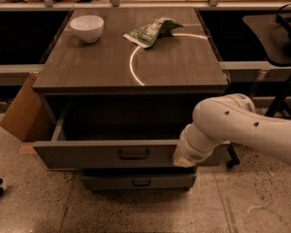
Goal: Close top drawer
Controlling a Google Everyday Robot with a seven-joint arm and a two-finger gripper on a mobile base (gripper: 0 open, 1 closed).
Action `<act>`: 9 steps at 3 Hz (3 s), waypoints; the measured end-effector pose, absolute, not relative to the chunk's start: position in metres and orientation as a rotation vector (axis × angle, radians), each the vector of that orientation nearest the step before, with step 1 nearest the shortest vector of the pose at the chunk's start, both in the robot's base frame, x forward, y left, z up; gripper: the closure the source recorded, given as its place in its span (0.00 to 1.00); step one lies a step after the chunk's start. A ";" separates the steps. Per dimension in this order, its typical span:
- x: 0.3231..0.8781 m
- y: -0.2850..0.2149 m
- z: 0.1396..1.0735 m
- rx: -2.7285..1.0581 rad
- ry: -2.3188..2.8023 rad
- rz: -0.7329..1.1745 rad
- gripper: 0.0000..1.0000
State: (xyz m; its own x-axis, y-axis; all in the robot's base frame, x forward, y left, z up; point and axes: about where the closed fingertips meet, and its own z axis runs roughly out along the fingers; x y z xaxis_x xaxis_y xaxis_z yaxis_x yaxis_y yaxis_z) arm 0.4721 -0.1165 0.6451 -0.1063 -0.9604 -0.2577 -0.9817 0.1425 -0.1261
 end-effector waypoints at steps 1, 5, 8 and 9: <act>0.497 -0.114 0.642 -1.835 2.143 0.099 1.00; 0.588 -0.114 0.630 -1.652 2.185 0.109 1.00; 0.523 -0.124 0.673 -1.762 2.036 0.217 1.00; 0.479 -0.127 0.695 -1.875 1.932 0.288 1.00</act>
Offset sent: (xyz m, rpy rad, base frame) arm 0.0919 0.0053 -0.0110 0.0767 -0.0914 -0.1136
